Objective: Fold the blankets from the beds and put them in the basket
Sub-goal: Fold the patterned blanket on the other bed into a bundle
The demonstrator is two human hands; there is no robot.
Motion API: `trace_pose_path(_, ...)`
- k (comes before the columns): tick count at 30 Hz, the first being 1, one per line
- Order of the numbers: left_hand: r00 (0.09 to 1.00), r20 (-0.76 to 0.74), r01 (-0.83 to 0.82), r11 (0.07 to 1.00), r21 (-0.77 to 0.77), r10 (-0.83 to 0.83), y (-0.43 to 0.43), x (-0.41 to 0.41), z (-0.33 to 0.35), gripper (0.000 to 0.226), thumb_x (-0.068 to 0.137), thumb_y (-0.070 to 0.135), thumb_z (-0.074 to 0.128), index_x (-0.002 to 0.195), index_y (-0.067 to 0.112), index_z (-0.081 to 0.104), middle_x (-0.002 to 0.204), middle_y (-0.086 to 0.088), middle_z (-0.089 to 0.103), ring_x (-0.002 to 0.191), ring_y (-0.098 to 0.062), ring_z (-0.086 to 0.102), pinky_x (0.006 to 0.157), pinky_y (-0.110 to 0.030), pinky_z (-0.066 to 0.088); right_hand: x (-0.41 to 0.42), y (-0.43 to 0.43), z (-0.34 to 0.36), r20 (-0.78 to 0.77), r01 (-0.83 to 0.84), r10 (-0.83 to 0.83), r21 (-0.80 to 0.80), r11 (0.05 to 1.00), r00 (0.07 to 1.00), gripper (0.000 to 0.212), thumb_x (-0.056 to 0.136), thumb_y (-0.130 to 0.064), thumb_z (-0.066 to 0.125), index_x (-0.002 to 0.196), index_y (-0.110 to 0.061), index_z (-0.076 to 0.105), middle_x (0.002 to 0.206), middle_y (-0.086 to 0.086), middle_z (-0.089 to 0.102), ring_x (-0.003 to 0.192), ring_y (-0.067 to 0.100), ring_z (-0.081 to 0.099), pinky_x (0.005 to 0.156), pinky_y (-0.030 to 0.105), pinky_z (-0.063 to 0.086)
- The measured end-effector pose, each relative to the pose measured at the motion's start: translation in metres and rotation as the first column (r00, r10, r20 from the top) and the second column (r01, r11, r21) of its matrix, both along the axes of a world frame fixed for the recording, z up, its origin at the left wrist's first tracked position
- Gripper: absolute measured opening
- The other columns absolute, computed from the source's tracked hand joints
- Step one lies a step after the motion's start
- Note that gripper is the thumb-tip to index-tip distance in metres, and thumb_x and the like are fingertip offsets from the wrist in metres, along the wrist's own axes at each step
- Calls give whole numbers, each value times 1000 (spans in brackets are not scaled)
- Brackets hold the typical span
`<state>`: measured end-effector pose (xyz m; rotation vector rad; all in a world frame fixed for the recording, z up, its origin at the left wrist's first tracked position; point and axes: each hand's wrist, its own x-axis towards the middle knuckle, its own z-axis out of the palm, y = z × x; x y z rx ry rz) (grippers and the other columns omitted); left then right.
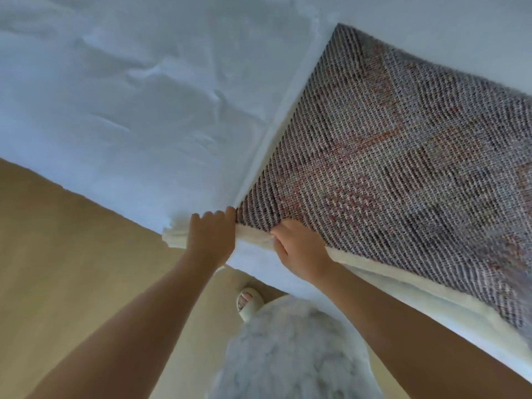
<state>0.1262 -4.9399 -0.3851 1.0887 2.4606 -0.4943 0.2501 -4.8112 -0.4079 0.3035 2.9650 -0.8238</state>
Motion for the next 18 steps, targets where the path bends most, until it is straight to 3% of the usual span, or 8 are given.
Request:
trace_pose_path(2, 999, -51, -4, 1000, -28, 3, -20, 3, -12, 37, 87, 18, 46, 123, 13, 45, 94, 0, 62, 86, -20, 62, 73, -31, 41, 2, -15, -1, 15, 11, -11, 7, 1000, 1000, 27, 79, -18, 37, 72, -7, 61, 68, 6, 57, 59, 24, 59, 42, 26, 45)
trace_pose_path(4, 990, -140, -16, 1000, -8, 15, -30, 2, -21, 36, 63, 24, 70, 97, 16, 64, 66, 5, 60, 59, -14, 60, 58, -26, 43, 1, -28, -4, 14, 24, -24, 34, 999, 1000, 27, 80, -17, 36, 73, -7, 61, 69, 6, 57, 60, 23, 58, 42, 25, 45)
trace_pose_path(6, 985, -170, -21, 998, 65, 32, -37, 0, -34, 34, 42, 17, 76, 75, 15, 67, 53, 4, 52, 45, -15, 52, 47, -22, 37, -1, -37, -6, 36, 35, -36, 32, 999, 999, 29, 81, -15, 36, 78, -5, 63, 71, 7, 58, 63, 24, 58, 42, 28, 47)
trace_pose_path(8, 994, -104, -14, 994, 106, 25, -37, -5, -35, 38, 39, 11, 76, 75, 9, 67, 62, -4, 55, 52, -22, 53, 49, -25, 40, -1, -39, -11, 84, 60, -62, 23, 998, 995, 19, 82, -8, 46, 83, -3, 65, 75, 10, 60, 67, 27, 60, 44, 33, 51)
trace_pose_path(10, 999, -51, 18, 992, 122, -12, -36, -7, -37, 42, 58, 15, 74, 98, 7, 63, 96, -13, 59, 85, -29, 58, 71, -38, 48, 2, -38, -17, 139, 88, -90, 25, 996, 986, 11, 76, 3, 63, 85, -2, 65, 77, 12, 61, 70, 31, 62, 48, 37, 54)
trace_pose_path(12, 994, 101, 42, 996, 85, -50, -35, -10, -43, 41, 87, 21, 50, 127, 11, 45, 132, -11, 40, 125, -29, 37, 104, -46, 29, 4, -37, -22, 172, 100, -105, 37, 994, 980, 15, 72, 7, 68, 85, -1, 66, 78, 14, 61, 72, 33, 62, 50, 39, 55)
trace_pose_path(13, 986, 158, 44, 998, 50, -51, -36, -11, -42, 39, 93, 22, 41, 131, 13, 39, 137, -8, 38, 130, -27, 31, 109, -45, 21, 3, -39, -22, 167, 106, -113, 50, 993, 979, 15, 71, 7, 69, 84, -1, 66, 77, 13, 61, 72, 33, 62, 49, 38, 54)
trace_pose_path(18, 986, 164, -57, 989, 135, 35, -54, -15, -41, 27, 95, 22, 35, 116, 11, 48, 109, -3, 60, 106, -25, 55, 102, -41, 29, -5, -50, -11, -32, 118, -116, 48, 992, 993, 12, 74, 6, 65, 83, 0, 67, 72, 11, 62, 65, 26, 61, 50, 27, 50)
